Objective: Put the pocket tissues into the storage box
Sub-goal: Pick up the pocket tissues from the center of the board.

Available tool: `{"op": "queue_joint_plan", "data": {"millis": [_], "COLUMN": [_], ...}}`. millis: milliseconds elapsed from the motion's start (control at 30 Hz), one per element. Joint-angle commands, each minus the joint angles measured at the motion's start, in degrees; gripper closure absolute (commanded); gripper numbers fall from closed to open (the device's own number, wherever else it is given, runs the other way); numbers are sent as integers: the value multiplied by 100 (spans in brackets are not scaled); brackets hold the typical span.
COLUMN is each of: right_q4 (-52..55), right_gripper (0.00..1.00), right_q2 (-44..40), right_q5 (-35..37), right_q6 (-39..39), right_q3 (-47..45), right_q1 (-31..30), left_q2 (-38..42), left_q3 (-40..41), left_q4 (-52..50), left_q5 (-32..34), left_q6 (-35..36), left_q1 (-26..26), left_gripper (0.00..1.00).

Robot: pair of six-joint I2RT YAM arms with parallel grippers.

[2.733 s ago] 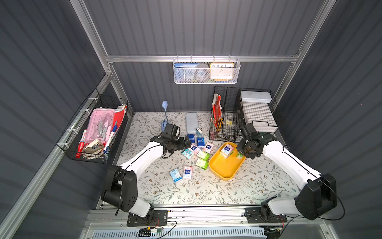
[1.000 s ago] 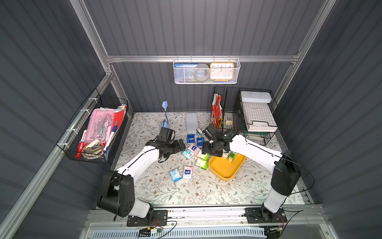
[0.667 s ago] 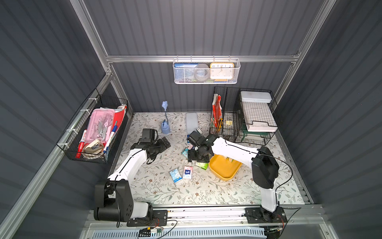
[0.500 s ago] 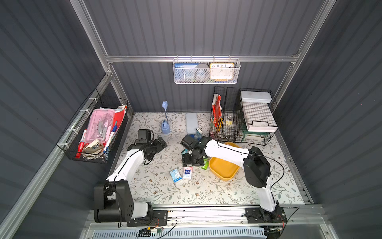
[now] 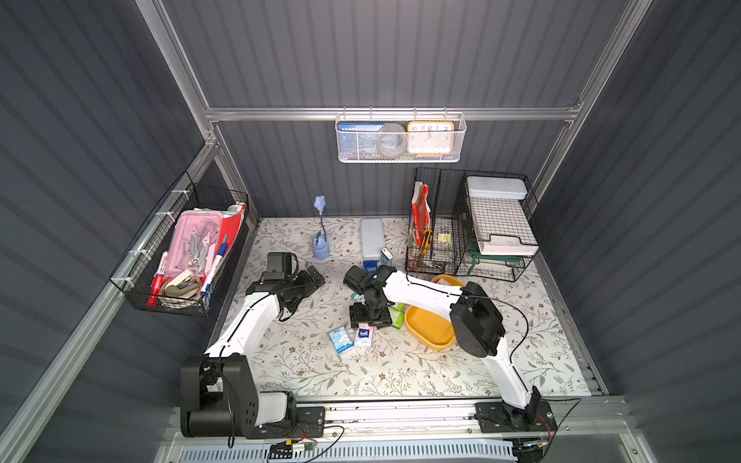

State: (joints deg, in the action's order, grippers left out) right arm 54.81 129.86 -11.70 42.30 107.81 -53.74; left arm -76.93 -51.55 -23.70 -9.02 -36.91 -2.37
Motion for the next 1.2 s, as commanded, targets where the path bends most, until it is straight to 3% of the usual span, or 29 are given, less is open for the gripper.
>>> {"op": "queue_joint_plan", "data": {"millis": [0, 233, 567, 900, 1167], "right_q4": [302, 522, 437, 183, 171], "right_gripper": [21, 30, 70, 71, 71], "right_q2": [228, 588, 275, -502, -1534], "right_q5": [-109, -183, 106, 352, 312], "right_q6": [-116, -153, -117, -73, -228], "right_q3": [267, 583, 373, -30, -746], "right_q1": [2, -5, 12, 173, 883], "left_q2": [167, 235, 368, 113, -48], "left_q3": [44, -32, 51, -178, -420], "left_q4": [-98, -286, -371, -205, -349], "left_q5": [-98, 8, 39, -288, -509], "left_q6": [15, 145, 339, 754, 869], "left_q1": [17, 22, 22, 14, -309], "left_gripper": [1, 1, 1, 1, 1]}}
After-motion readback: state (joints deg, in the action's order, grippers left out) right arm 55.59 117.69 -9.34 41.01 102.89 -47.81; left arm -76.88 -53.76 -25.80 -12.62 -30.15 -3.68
